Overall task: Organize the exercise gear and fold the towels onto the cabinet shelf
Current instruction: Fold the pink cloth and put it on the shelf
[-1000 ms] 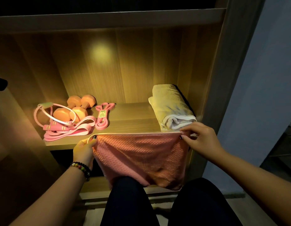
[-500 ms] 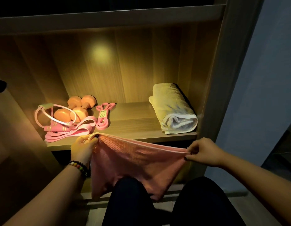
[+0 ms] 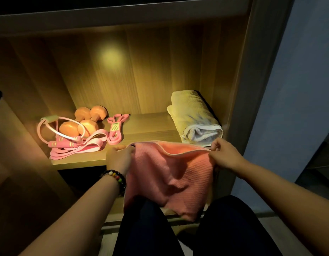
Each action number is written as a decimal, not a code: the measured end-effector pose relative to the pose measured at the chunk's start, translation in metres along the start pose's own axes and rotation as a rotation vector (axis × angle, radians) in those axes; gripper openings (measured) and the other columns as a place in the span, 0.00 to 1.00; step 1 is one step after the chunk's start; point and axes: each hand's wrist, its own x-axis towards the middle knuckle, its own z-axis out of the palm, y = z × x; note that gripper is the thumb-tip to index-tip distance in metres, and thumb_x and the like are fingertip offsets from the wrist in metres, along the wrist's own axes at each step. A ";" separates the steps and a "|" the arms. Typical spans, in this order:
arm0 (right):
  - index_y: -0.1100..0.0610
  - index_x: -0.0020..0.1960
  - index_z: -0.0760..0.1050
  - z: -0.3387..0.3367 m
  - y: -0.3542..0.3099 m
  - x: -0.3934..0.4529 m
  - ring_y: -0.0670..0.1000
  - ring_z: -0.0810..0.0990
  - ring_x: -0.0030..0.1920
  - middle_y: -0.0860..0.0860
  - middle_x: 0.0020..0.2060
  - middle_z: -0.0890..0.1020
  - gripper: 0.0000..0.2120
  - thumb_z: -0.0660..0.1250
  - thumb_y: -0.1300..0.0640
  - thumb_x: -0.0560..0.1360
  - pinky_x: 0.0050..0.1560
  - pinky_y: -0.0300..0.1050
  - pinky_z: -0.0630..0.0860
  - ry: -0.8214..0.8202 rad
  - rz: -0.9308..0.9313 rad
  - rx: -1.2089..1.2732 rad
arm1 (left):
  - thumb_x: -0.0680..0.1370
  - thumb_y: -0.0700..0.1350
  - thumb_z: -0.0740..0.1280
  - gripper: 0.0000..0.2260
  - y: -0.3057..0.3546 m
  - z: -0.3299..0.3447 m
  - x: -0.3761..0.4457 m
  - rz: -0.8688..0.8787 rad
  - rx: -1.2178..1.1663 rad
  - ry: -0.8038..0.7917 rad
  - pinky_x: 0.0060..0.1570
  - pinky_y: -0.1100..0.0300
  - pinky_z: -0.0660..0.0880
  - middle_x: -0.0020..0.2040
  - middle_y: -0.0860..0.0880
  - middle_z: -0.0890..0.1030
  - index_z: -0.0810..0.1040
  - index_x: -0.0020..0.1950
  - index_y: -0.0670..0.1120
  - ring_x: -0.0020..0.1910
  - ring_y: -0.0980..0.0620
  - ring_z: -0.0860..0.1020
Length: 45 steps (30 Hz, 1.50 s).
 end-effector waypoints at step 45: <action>0.57 0.46 0.78 0.013 -0.044 -0.058 0.50 0.82 0.40 0.51 0.37 0.83 0.03 0.71 0.60 0.73 0.46 0.48 0.78 -0.147 -0.583 0.121 | 0.74 0.34 0.69 0.16 0.016 0.029 -0.097 -0.057 -0.279 -0.737 0.39 0.61 0.79 0.48 0.43 0.85 0.76 0.61 0.43 0.42 0.51 0.83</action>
